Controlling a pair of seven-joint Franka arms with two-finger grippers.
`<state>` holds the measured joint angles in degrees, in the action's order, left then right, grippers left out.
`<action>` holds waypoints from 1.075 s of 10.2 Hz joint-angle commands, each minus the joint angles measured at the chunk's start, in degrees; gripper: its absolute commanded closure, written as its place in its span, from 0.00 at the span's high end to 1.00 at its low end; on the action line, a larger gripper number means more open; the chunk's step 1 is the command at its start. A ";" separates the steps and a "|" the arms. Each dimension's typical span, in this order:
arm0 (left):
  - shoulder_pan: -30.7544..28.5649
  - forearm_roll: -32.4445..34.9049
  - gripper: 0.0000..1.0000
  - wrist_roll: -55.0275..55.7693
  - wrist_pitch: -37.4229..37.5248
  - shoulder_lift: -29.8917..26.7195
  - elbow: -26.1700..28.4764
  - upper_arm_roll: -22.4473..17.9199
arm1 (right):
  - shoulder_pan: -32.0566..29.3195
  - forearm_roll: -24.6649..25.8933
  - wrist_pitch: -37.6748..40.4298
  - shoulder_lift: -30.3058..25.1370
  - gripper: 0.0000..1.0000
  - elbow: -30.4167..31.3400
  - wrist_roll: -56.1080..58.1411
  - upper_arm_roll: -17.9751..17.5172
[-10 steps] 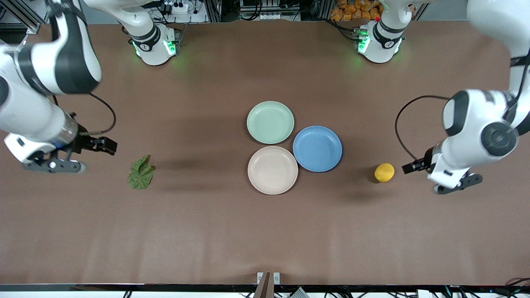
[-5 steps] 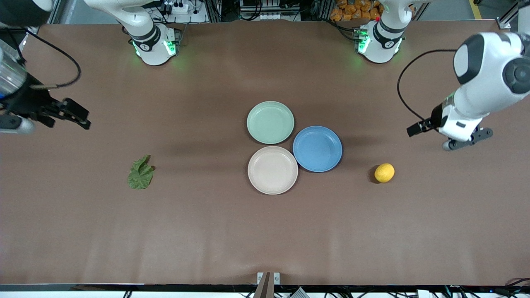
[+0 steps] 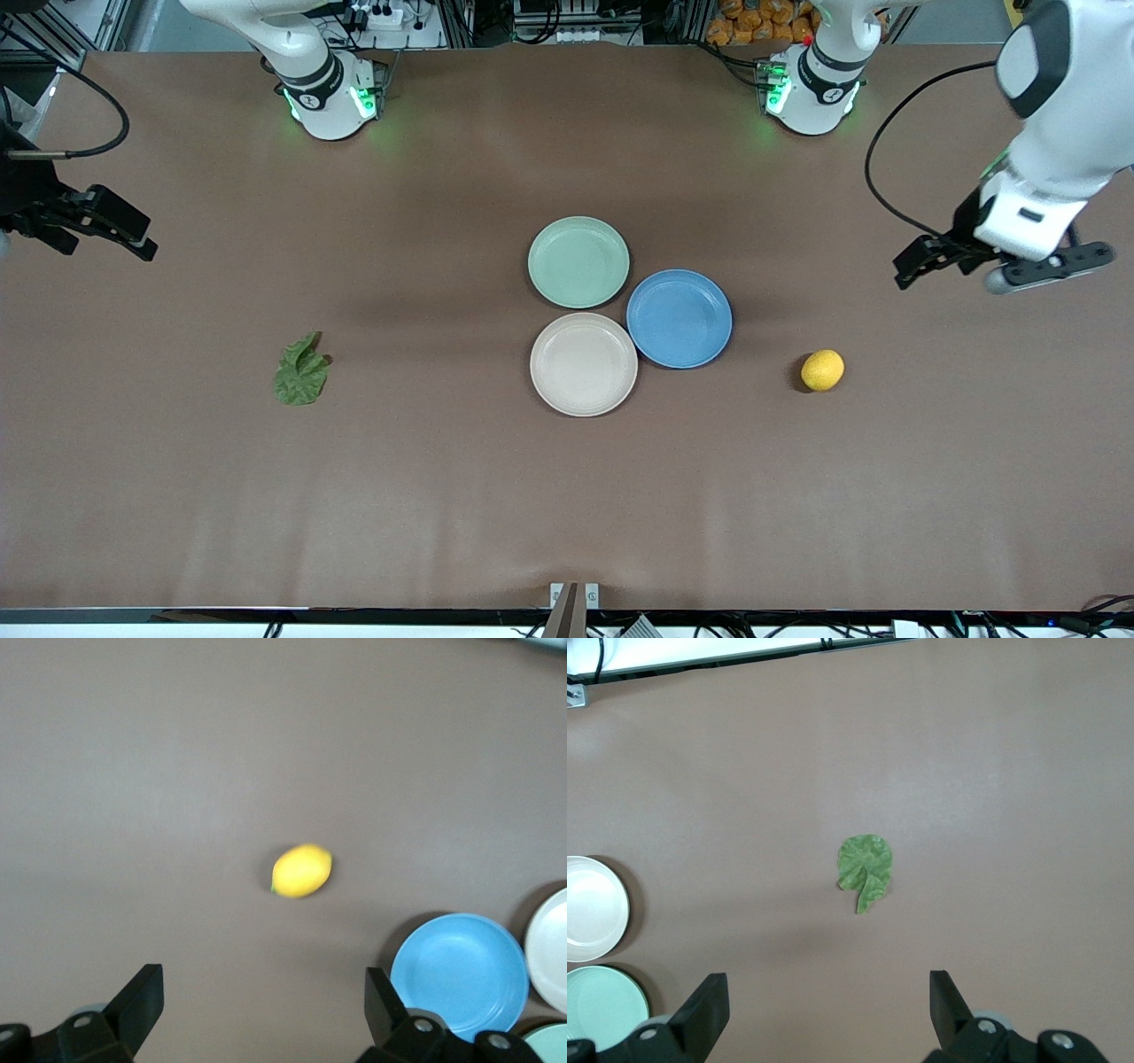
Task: Pick lemon and lettuce from plates
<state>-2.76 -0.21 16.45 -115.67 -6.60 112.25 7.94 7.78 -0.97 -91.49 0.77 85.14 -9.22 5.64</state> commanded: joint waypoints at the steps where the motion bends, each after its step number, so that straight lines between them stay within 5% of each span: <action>1: 0.47 -0.05 1.00 -4.04 10.40 0.45 -8.59 -0.03 | -0.92 -1.40 2.27 -1.21 1.00 -0.06 1.91 -0.36; 6: 0.56 -0.14 1.00 -8.80 29.25 0.97 -23.72 1.46 | -0.83 -1.40 2.12 -2.87 1.00 5.55 5.88 0.43; 11: 0.39 -0.05 1.00 -8.80 30.41 0.54 -25.33 1.90 | -0.75 -1.31 0.26 -4.72 1.00 9.52 5.88 0.52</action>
<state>-2.31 -0.21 8.84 -87.19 -6.79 88.71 9.72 7.61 -1.05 -90.07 -1.50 91.74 -4.28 6.29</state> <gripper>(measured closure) 0.000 0.000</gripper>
